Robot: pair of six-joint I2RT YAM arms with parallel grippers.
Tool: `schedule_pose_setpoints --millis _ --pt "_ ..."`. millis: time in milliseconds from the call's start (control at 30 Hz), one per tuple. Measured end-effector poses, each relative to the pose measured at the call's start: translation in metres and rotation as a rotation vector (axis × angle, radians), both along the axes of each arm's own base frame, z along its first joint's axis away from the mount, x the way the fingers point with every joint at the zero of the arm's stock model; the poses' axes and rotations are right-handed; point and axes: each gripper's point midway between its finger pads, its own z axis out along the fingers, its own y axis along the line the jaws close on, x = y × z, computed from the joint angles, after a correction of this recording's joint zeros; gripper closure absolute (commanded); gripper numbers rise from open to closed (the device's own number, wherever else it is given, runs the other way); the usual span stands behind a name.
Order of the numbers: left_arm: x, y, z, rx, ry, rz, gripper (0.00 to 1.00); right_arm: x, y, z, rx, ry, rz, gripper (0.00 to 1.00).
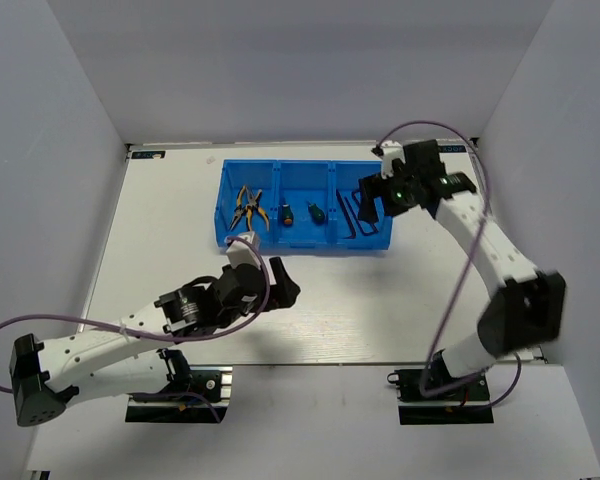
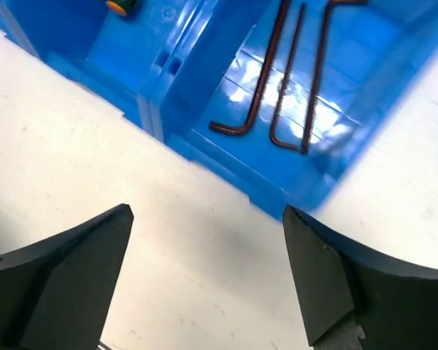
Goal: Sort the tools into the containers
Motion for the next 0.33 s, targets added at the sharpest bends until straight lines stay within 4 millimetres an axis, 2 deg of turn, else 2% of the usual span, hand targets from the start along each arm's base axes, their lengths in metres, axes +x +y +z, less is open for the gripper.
schedule_pose_setpoints --millis 67,133,200,333 --pt "0.002 0.005 0.001 0.017 -0.018 0.008 0.0 -0.023 -0.014 0.02 -0.011 -0.084 -0.012 0.1" --pt "0.004 0.01 0.003 0.052 -0.033 0.011 0.0 -0.042 -0.029 0.024 -0.039 -0.134 -0.036 0.1" --pt "0.007 0.013 0.008 0.084 -0.052 0.008 0.0 -0.062 -0.047 0.01 -0.089 -0.134 -0.072 0.1" --pt "0.016 0.006 0.021 0.139 -0.094 -0.012 0.0 -0.096 -0.076 -0.033 -0.194 -0.064 -0.127 0.1"
